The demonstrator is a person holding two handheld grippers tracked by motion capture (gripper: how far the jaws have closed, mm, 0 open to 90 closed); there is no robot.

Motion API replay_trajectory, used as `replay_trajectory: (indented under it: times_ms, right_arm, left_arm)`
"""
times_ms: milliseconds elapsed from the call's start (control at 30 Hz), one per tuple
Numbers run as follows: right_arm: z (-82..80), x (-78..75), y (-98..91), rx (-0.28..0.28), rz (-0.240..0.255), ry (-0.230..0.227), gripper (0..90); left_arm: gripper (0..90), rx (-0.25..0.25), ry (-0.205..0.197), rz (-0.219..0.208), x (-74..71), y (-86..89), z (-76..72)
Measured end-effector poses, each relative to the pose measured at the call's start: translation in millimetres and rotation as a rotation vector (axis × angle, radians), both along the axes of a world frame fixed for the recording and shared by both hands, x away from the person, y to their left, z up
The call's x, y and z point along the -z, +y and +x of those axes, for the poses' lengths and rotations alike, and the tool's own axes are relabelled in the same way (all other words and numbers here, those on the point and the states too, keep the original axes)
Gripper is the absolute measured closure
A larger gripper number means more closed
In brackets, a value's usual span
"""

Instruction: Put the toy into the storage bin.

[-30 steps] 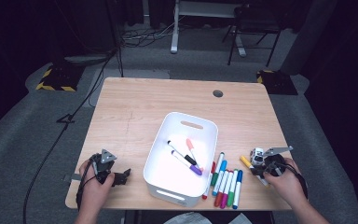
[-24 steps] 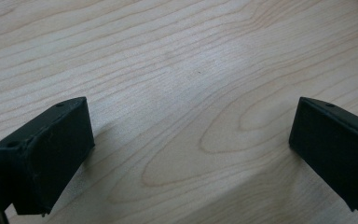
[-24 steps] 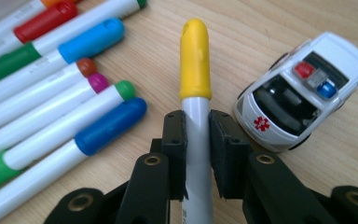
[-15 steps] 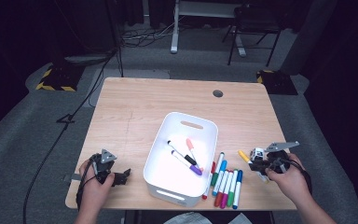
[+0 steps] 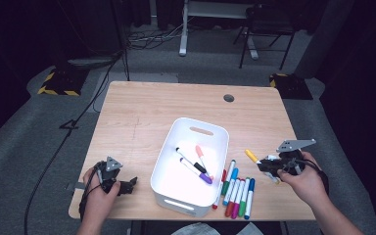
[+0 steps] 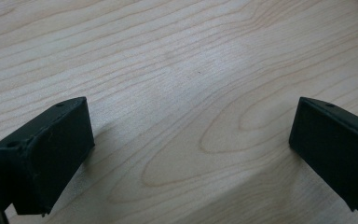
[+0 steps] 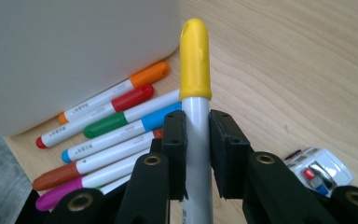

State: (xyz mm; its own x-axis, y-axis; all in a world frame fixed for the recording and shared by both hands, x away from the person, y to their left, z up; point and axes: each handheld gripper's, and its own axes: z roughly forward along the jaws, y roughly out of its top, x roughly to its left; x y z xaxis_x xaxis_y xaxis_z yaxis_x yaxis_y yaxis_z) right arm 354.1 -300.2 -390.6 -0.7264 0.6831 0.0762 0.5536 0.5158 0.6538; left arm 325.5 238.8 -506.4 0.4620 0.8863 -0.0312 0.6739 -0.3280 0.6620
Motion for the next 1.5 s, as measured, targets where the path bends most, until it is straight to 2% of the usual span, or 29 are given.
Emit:
replay_trajectory:
  times_ms: [133,433,700,967,1133,1500]
  right_arm:
    - [2.2,-9.0,7.3,-0.02,0.004,-0.012,76.6]
    - [8.4,-40.5,26.8,-0.07,0.003,-0.065,76.6]
    - [12.9,-57.0,48.8,-0.12,-0.014,-0.084,76.6]
    - [17.1,-68.0,76.0,-0.163,-0.016,-0.093,76.6]
    - [20.0,-70.5,94.2,-0.2,-0.026,-0.099,76.6]
    - [30.0,-79.2,130.9,-0.246,-0.043,-0.11,76.6]
  left_arm:
    - [0.1,0.0,0.0,0.0,0.0,0.0,0.0]
    - [0.2,-0.002,0.003,0.004,-0.3,-0.2,-1.1]
    - [0.2,-0.004,0.003,0.003,-0.3,-0.3,-1.2]
    - [0.2,-0.004,0.004,0.003,-0.3,-0.2,-1.2]
    - [0.2,-0.004,0.003,0.003,-0.3,-0.2,-1.2]
    - [0.2,-0.004,0.003,0.003,-0.3,-0.2,-1.2]
